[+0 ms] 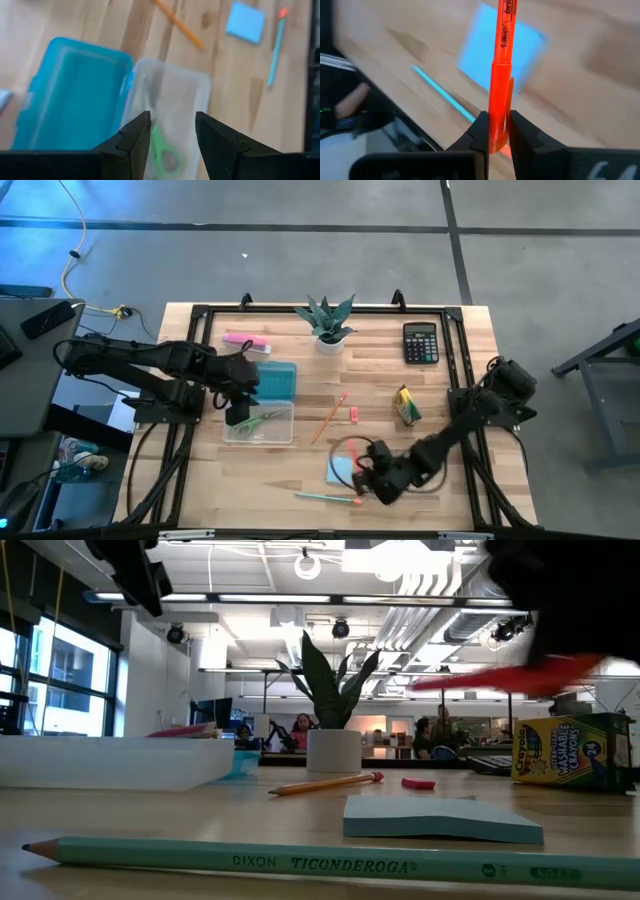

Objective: Pack school essentials
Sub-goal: Put the orange pen into the blue supply box

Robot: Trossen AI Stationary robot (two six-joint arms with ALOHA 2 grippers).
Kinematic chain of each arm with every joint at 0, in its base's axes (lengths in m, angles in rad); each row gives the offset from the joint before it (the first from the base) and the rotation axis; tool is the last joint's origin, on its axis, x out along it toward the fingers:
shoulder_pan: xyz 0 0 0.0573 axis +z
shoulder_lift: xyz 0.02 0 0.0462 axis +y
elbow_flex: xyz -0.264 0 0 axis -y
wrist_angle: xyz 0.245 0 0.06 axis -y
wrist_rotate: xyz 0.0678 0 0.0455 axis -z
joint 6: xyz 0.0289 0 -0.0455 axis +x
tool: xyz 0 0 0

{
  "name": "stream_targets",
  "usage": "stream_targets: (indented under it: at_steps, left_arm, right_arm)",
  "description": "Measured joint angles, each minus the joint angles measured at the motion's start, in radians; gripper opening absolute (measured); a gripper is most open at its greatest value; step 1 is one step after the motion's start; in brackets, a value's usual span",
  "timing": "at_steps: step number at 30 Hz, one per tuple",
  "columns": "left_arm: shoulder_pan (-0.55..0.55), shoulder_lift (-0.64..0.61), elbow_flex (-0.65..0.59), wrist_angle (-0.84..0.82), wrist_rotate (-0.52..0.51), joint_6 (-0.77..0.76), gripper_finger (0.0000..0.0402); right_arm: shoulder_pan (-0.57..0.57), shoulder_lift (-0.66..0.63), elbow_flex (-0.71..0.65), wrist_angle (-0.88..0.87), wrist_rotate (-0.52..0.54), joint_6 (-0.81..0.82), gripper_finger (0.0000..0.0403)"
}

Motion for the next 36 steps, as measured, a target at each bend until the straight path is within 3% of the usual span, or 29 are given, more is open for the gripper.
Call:
stream_targets:
  at_steps: [9, 18, 24, 31, 36]
  left_arm:
    - [0.0, -0.142, 0.002, -0.117, -0.087, 0.033, 0.0145]
    - [0.0, -0.261, 0.002, -0.168, -0.089, 0.02, 0.0145]
    - [0.0, -0.293, -0.01, -0.219, -0.079, -0.062, 0.0145]
    - [0.0, -0.343, -0.109, -0.221, -0.079, -0.186, 0.0145]
    - [0.0, -0.359, -0.15, -0.221, -0.092, -0.24, 0.0145]
  right_arm:
    - [-0.224, -0.002, 0.0, 0.278, -0.007, -0.377, 0.0029]
    - [-0.399, -0.002, 0.002, 0.483, -0.035, -0.631, 0.003]
    - [-0.477, -0.003, 0.107, 0.421, -0.06, -0.81, 0.003]
    - [-0.537, -0.003, 0.23, 0.256, -0.082, -0.955, 0.003]
    - [-0.56, -0.003, 0.288, 0.24, -0.079, -1.053, 0.003]
